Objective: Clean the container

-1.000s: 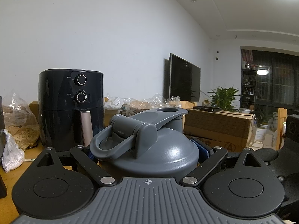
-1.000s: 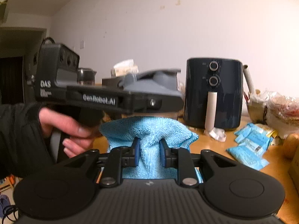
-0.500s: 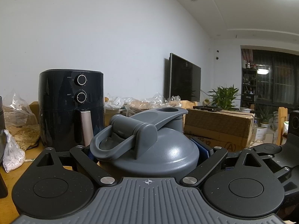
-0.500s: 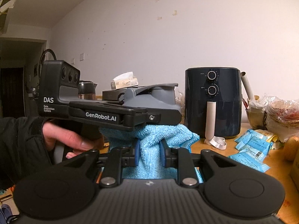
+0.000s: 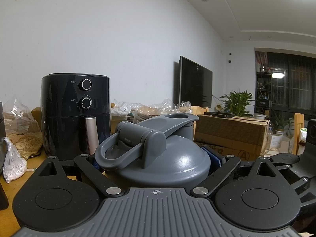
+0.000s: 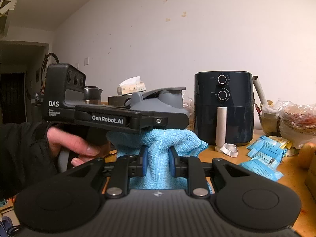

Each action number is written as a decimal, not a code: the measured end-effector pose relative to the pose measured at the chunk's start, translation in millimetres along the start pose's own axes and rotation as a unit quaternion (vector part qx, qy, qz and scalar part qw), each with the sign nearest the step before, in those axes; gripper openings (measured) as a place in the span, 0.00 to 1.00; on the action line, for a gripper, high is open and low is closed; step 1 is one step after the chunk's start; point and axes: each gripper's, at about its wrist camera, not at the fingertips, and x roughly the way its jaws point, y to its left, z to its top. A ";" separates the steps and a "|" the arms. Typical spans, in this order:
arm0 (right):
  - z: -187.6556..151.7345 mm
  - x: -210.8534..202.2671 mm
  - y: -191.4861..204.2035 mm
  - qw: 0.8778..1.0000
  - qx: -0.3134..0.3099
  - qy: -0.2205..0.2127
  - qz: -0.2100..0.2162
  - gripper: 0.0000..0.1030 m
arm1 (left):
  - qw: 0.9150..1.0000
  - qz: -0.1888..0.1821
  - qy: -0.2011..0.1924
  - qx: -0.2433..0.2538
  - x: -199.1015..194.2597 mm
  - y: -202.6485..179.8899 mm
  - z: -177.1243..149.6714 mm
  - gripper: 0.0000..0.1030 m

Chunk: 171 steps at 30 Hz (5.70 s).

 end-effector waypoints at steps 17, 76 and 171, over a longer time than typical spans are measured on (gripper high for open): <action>-1.9 -29.6 -0.9 1.000 -0.003 -0.006 -0.011 0.17 | 1.000 0.000 0.002 0.000 2.0 -0.7 2.0 0.92; -9.0 -71.5 -12.4 0.998 0.024 0.000 -0.050 0.19 | 0.993 0.116 0.020 -0.005 0.5 -33.2 8.8 1.00; -11.3 -69.2 -23.1 0.992 0.042 0.016 -0.119 0.19 | 0.874 0.484 -0.010 -0.046 46.9 -110.6 14.3 0.93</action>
